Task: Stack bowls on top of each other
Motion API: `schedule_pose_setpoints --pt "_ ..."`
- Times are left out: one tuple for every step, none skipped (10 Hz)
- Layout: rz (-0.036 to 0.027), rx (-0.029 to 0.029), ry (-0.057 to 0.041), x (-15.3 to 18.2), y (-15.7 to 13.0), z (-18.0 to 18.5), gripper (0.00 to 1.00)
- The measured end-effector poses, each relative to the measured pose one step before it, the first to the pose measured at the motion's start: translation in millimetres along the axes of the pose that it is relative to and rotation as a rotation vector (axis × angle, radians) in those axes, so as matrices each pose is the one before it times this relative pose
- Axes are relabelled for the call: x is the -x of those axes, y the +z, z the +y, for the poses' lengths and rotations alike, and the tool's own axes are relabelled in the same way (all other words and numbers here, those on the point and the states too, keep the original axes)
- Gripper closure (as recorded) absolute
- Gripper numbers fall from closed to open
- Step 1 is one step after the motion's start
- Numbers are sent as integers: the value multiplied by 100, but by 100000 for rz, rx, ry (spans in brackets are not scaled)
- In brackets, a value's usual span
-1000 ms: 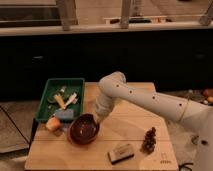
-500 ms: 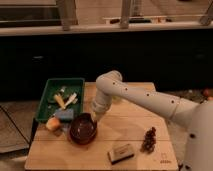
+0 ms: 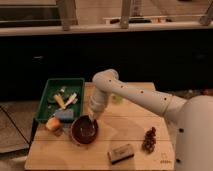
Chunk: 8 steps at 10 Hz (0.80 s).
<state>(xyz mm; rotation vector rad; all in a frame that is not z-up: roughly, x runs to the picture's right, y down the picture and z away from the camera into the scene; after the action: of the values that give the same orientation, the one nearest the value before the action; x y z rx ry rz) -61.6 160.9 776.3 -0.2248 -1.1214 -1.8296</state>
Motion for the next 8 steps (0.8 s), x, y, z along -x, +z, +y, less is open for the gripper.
schedule_pose_setpoints --pt "-558 -152 49 -46 108 76 24" --pt "-423 2 135 22 52 86 24" --pt "-322 94 -13 -2 62 -11 24" --pt "-154 171 43 0 78 -23 24" --pt "50 720 1166 34 -90 127 24" --pt "325 532 1303 -41 -263 122 24" --pt "368 509 1146 -90 -334 59 24" --pt "610 284 887 -118 -396 66 24"
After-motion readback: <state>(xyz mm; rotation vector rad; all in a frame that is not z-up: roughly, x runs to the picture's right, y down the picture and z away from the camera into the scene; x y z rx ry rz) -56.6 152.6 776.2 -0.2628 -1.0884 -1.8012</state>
